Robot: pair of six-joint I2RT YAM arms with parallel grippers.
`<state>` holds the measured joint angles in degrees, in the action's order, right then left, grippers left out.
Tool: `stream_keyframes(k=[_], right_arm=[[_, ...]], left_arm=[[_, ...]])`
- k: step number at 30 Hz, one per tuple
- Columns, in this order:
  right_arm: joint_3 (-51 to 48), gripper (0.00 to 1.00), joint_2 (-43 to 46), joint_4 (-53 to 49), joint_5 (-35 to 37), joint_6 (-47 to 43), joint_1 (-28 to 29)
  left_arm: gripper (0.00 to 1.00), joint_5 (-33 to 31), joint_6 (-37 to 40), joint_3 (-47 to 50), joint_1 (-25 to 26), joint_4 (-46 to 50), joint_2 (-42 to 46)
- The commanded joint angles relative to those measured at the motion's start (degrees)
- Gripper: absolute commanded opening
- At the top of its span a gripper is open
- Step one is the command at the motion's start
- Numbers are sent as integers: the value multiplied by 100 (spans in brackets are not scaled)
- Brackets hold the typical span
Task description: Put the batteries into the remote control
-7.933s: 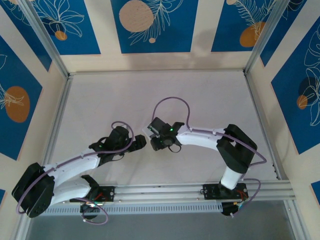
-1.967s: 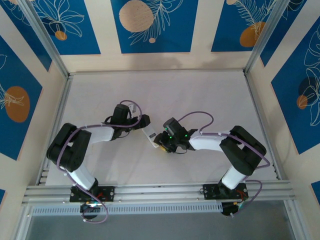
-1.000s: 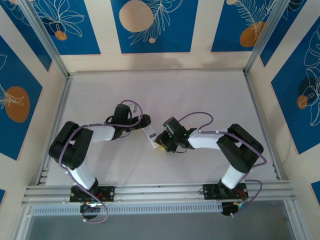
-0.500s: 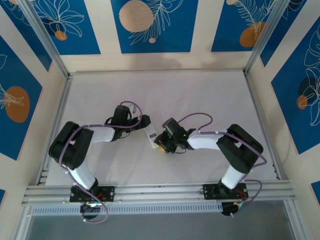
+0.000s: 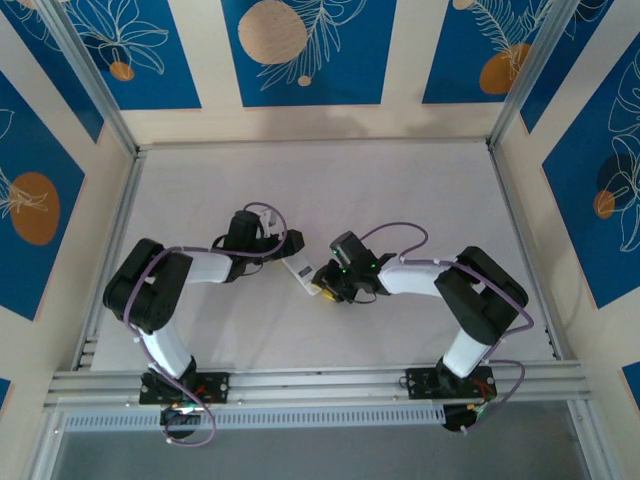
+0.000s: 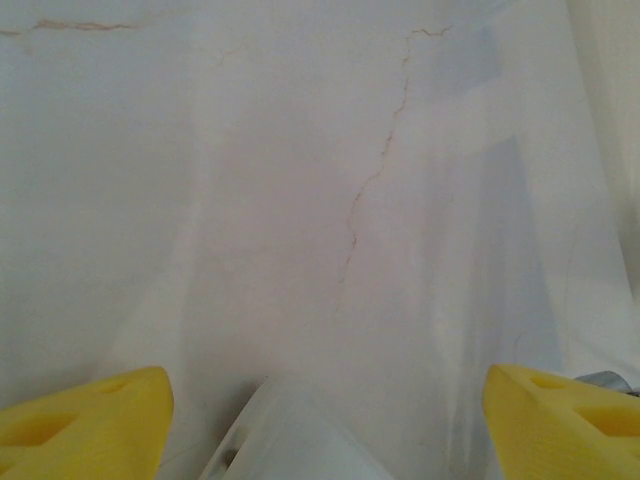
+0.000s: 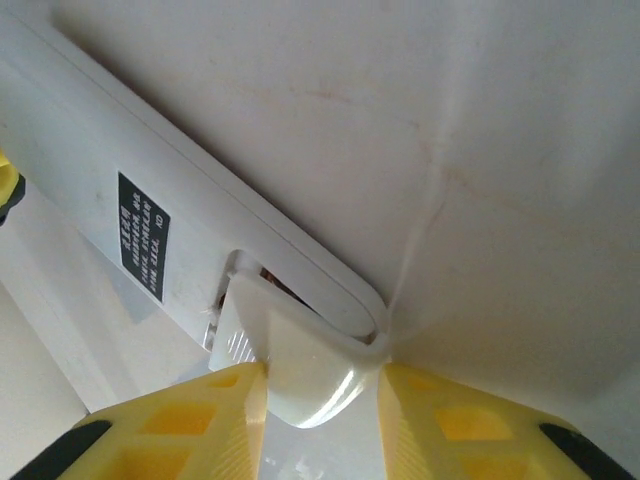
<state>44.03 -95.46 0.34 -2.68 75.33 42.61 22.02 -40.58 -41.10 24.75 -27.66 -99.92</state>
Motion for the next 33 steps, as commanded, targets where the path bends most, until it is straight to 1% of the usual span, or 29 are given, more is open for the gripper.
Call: stream_keyframes(k=[1, 5, 6, 10, 13, 16, 18, 19, 24, 33], right_arm=[[278, 35, -173, -516, -253, -503, -248], [491, 36, -223, -890, -629, -1051, -466], [574, 36, -236, -1025, -707, -1213, -519], [852, 36, -298, -1367, -932, -1690, -619], [981, 37, -316, -1522, -1012, -1868, -605], [961, 40, -279, -1568, -1050, -1855, -599], [892, 45, -222, -1502, -1054, -1778, -559], [864, 45, -195, -1493, -1015, -1739, -529], [734, 46, -159, -1440, -846, -1533, -466], [653, 46, -332, -1003, -809, -1214, -420]], left_arm=[[81, -163, 39, 140, -26, 102, 248], [81, -678, 139, 323, -24, 503, 653], [81, -714, 167, 360, -25, 550, 729], [81, -593, 193, 375, -23, 597, 779], [81, -532, 158, 401, -23, 535, 683], [81, -515, 115, 444, -25, 468, 645], [81, -518, 121, 445, -23, 463, 640], [81, -512, 120, 445, -30, 455, 637], [81, -416, 110, 442, -24, 353, 559], [81, -289, 37, 489, -8, 147, 462]])
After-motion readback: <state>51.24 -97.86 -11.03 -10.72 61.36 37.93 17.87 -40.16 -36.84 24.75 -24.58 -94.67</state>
